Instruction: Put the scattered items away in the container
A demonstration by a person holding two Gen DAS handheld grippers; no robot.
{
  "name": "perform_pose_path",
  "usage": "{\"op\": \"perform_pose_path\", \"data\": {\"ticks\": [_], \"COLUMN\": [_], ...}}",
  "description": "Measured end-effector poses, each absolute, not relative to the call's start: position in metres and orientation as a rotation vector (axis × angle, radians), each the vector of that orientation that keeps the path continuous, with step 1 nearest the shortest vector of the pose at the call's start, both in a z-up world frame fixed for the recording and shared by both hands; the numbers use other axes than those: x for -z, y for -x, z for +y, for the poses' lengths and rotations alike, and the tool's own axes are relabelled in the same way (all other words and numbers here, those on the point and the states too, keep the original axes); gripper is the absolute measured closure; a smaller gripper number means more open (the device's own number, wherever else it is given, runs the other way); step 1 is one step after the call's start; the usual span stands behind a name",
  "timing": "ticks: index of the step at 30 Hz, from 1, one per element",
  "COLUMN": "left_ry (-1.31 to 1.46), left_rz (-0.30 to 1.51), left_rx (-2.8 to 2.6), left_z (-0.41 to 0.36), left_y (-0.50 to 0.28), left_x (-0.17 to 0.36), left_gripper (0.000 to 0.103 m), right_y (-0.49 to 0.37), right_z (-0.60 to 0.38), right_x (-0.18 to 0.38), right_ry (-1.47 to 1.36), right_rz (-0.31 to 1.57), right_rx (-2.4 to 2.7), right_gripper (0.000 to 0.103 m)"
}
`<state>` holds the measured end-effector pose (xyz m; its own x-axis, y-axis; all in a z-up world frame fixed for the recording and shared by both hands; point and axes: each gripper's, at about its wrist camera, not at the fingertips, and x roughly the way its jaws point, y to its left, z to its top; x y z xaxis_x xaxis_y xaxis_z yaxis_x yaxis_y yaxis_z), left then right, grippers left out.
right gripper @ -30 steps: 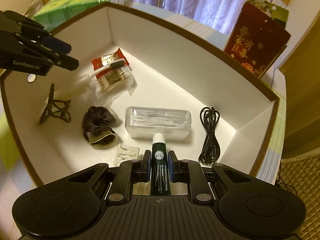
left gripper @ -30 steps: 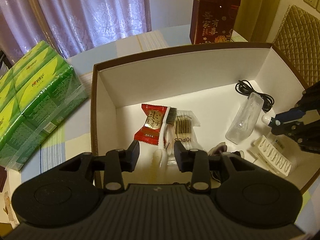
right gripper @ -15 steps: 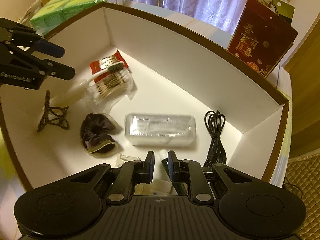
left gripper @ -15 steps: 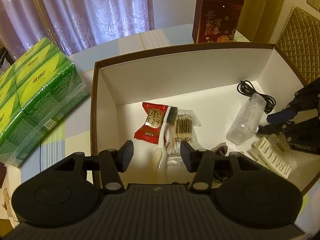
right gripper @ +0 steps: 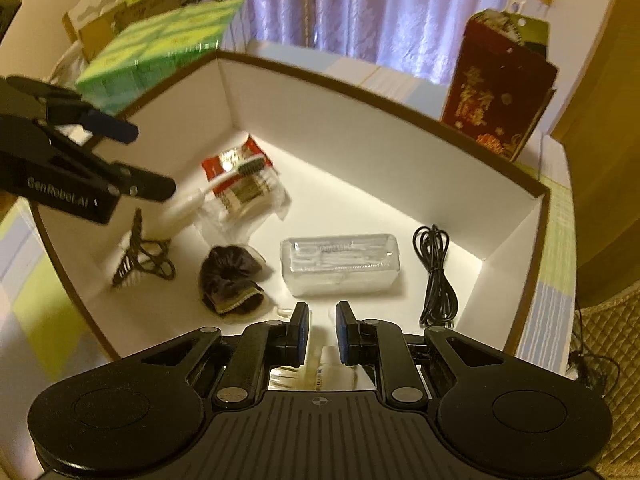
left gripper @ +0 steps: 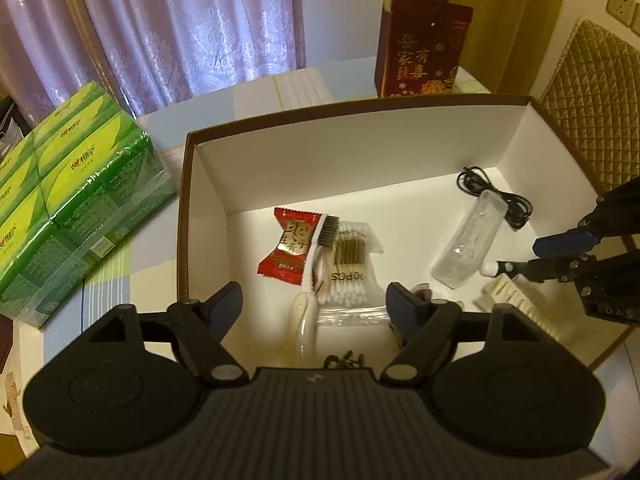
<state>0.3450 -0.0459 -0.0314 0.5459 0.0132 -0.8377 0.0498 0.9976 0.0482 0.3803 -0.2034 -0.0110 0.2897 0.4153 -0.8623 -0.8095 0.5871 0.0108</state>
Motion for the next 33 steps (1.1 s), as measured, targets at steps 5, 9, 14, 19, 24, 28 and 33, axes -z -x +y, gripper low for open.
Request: {"op": "perform_pose_path", "data": {"ticks": [5,9,14,19,24,28,33], "left_ry": [-0.058,-0.059,-0.048,-0.049,-0.035,-0.037,-0.05], "left_rz": [0.97,0.959,0.935,0.903,0.881,0.863,0.852], "left_rx": [0.031,0.029,0.02,0.011,-0.003,-0.022,-0.058], "left_z": [-0.05,-0.052,-0.053,-0.056,-0.057,-0.062,-0.068], "left_y": [-0.336,-0.327,-0.315,-0.302,-0.287,-0.274,-0.252], "left_x": [0.023,0.017,0.007,-0.004,-0.013,-0.018,-0.02], "left_gripper": [0.018,0.016,0.013,0.011,0.01,0.005,0.003], "right_y": [-0.368,-0.352,-0.345,-0.334,-0.318,-0.303,-0.282], "right_z": [-0.207,-0.208,-0.206,-0.209,-0.22,-0.228,-0.237], "right_x": [0.0,-0.005,-0.003,-0.002,-0.011,-0.016,-0.019], "right_ry": [0.419,0.424,0.362,0.336,0.303,0.299,0.256], "right_rz": [0.942,0.834,0.834,0.826,0.819,0.803,0.797], "right_rx": [-0.836,-0.798,-0.768,-0.716,-0.66,-0.612,-0.589], "right_gripper": [0.04,0.0,0.0,0.0,0.0,0.0,0.0]}}
